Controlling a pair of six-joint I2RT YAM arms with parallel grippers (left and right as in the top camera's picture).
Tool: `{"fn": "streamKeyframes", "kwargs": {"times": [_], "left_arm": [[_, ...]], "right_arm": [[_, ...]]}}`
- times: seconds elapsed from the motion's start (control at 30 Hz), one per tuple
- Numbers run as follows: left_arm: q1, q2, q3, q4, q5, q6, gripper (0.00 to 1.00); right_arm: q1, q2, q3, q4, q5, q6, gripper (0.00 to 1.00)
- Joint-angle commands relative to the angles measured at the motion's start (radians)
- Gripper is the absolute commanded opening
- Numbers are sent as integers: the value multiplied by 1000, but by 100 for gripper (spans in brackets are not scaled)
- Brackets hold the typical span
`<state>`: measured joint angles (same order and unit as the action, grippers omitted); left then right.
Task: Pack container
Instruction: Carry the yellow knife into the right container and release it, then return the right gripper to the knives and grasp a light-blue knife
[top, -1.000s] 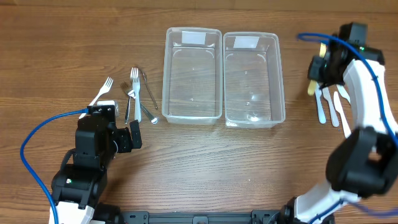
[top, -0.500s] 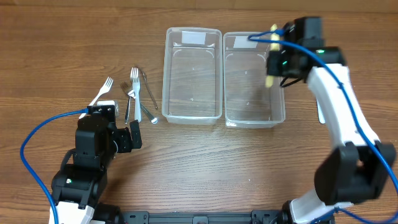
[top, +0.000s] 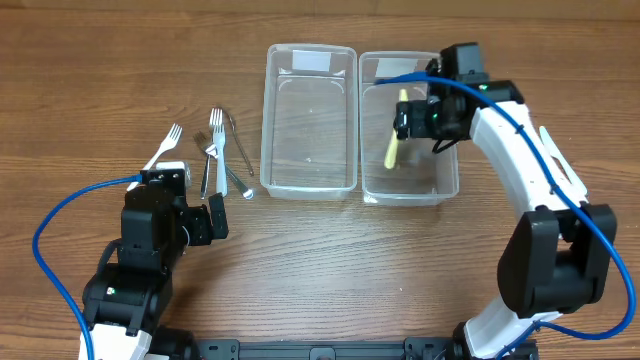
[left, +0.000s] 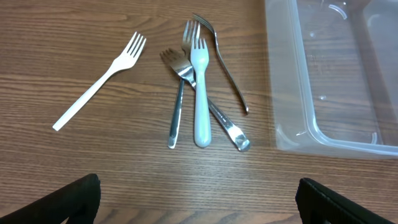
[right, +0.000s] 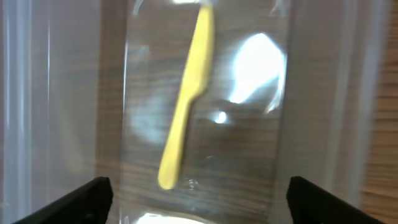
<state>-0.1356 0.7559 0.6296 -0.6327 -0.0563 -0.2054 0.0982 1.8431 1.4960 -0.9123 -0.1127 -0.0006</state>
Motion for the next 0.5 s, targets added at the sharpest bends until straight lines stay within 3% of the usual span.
{"fn": "streamKeyframes", "kwargs": {"times": [0.0,0.07,0.17,0.47], "left_arm": [[4,2,27,1,-3,19,100],[4,2,27,1,-3,19,100],[4,2,27,1,-3,19,100],[4,2,27,1,-3,19,100]], "right_arm": [[-62,-75,95,-6,25,-53,83],[-113,-92,119,3,46,-52,80],[-192,-102,123,42,91,-52,95],[-425,-13,91,40,113,-59,94]]}}
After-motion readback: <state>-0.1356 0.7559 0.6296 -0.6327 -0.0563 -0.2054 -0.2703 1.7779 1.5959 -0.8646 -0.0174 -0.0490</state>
